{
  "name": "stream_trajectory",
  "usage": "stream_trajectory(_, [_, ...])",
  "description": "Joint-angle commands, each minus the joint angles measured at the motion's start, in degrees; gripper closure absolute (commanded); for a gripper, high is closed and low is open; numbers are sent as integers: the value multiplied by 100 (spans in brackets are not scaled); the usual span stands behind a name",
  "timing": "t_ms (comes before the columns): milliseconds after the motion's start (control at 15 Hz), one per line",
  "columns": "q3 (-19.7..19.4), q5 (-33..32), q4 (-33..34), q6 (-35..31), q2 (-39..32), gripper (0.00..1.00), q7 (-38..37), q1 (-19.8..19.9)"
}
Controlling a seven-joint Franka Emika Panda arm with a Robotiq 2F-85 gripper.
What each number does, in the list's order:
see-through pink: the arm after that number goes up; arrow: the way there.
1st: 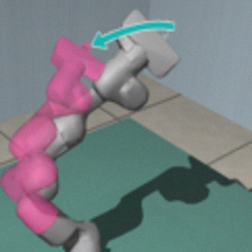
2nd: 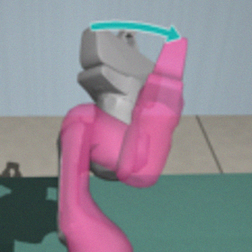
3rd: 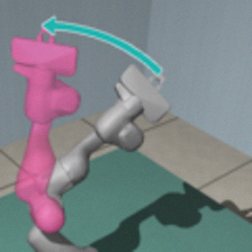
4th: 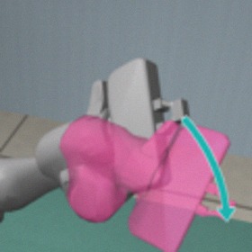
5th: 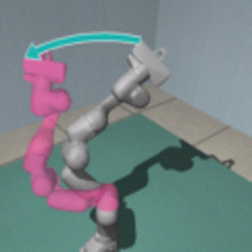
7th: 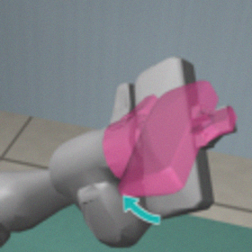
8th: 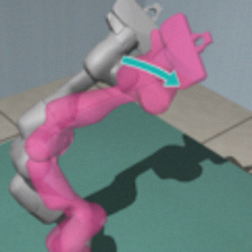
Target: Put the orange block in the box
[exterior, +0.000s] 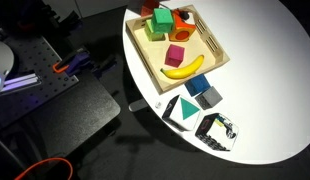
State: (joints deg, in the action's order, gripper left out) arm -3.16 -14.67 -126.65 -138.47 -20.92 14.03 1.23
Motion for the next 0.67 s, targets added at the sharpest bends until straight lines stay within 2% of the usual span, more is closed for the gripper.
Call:
stream_trajectory(0, [-49,-300,45,-169,-184,0,78,55])
stream_trajectory(600, [-92,-451,237,-283,-611,0,69,55])
